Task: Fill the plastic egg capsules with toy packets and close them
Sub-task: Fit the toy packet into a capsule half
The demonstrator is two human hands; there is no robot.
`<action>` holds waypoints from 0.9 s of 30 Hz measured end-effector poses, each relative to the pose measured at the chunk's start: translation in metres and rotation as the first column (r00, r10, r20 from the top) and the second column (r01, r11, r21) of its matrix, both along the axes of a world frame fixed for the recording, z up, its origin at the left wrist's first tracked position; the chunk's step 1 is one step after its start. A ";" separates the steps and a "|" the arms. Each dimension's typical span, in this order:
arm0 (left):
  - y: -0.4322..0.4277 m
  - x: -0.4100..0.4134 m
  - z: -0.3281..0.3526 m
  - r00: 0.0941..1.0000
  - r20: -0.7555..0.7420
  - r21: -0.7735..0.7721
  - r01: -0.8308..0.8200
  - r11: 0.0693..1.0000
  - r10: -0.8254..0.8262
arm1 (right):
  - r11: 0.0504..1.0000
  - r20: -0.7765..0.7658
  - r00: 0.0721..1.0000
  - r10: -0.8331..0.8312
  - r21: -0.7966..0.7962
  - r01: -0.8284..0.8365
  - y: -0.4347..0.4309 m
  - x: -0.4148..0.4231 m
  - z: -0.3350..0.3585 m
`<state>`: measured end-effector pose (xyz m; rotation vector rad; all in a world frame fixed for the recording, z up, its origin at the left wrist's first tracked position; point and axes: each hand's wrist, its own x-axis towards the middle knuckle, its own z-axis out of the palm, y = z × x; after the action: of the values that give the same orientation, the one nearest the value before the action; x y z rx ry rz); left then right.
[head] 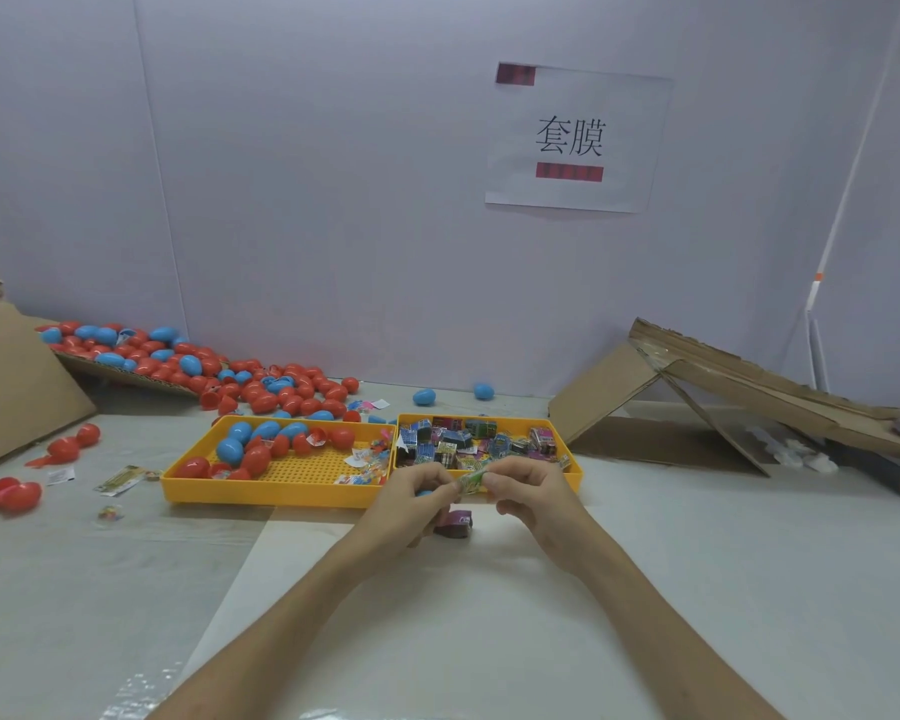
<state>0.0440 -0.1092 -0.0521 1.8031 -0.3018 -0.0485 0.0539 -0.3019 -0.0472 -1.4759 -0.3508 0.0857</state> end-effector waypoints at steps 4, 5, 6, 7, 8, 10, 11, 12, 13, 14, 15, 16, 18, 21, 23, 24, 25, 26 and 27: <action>0.002 0.001 0.001 1.000 -0.024 -0.027 -0.004 1.000 0.003 | 0.999 -0.013 1.000 0.001 -0.050 -0.002 0.000 -0.001 0.000; 0.002 0.002 0.003 0.999 -0.047 -0.051 -0.006 0.999 0.004 | 0.998 -0.023 1.000 -0.004 -0.055 0.003 0.000 -0.001 0.000; 0.002 0.003 0.005 0.996 -0.085 -0.083 -0.008 0.996 0.001 | 0.998 -0.033 0.999 -0.017 -0.060 0.015 0.000 -0.001 0.000; 0.001 0.004 0.008 0.991 -0.133 -0.129 -0.009 0.992 -0.008 | 0.997 -0.043 0.998 -0.035 -0.068 0.032 0.000 -0.001 0.000; 0.001 0.004 0.010 0.984 -0.174 -0.183 -0.007 0.983 -0.025 | 0.996 -0.049 0.997 -0.054 -0.075 0.050 0.000 0.000 0.000; 0.003 0.006 0.013 0.979 -0.196 -0.269 0.001 0.963 -0.055 | 0.994 -0.060 0.995 -0.086 -0.078 0.081 -0.001 0.001 0.001; 0.004 0.006 0.013 0.981 -0.181 -0.283 0.010 0.959 -0.064 | 0.993 -0.065 0.993 -0.095 -0.071 0.090 -0.001 0.001 0.002; 0.006 0.005 0.013 0.986 -0.152 -0.271 0.022 0.962 -0.065 | 0.994 -0.071 0.992 -0.100 -0.061 0.096 -0.001 0.001 0.002; 0.007 0.004 0.012 0.990 -0.121 -0.249 0.036 0.968 -0.068 | 0.994 -0.076 0.992 -0.102 -0.050 0.099 -0.001 0.001 0.002; 0.007 0.003 0.011 0.993 -0.092 -0.228 0.046 0.973 -0.069 | 0.994 -0.079 0.992 -0.103 -0.041 0.100 -0.001 0.001 0.003; 0.008 0.003 0.010 0.995 -0.071 -0.220 0.049 0.974 -0.066 | 0.994 -0.081 0.991 -0.102 -0.034 0.100 -0.002 0.001 0.004; 0.009 0.003 0.009 0.997 -0.058 -0.226 0.045 0.973 -0.059 | 0.995 -0.084 0.991 -0.101 -0.026 0.099 -0.003 0.001 0.004; 0.009 0.002 0.010 0.997 -0.048 -0.263 0.040 0.964 -0.054 | 0.996 -0.091 0.991 -0.094 -0.001 0.094 -0.004 0.001 0.005; 0.011 0.000 0.013 1.000 -0.011 -0.255 0.006 0.967 -0.010 | 0.995 -0.107 0.991 -0.085 0.037 0.090 -0.006 0.002 0.007; 0.013 0.001 0.013 1.000 -0.019 -0.311 -0.019 0.950 0.014 | 0.995 -0.114 0.990 -0.077 0.054 0.084 -0.006 0.002 0.007; 0.014 0.002 0.012 0.999 -0.043 -0.380 -0.021 0.925 0.004 | 0.995 -0.115 0.991 -0.073 0.060 0.081 -0.006 0.002 0.007; 0.015 0.003 0.013 0.997 -0.073 -0.451 -0.019 0.892 -0.015 | 0.995 -0.115 0.991 -0.071 0.066 0.079 -0.006 0.002 0.007; 0.015 0.003 0.013 0.994 -0.101 -0.511 -0.019 0.859 -0.038 | 0.995 -0.114 0.991 -0.068 0.072 0.076 -0.006 0.002 0.007; 0.016 0.003 0.014 0.991 -0.123 -0.555 -0.018 0.832 -0.060 | 0.995 -0.111 0.992 -0.063 0.076 0.071 -0.006 0.002 0.007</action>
<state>0.0467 -0.0931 -0.0384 1.2059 -0.2093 -0.0889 0.0559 -0.3082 -0.0400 -1.3965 -0.2142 0.0966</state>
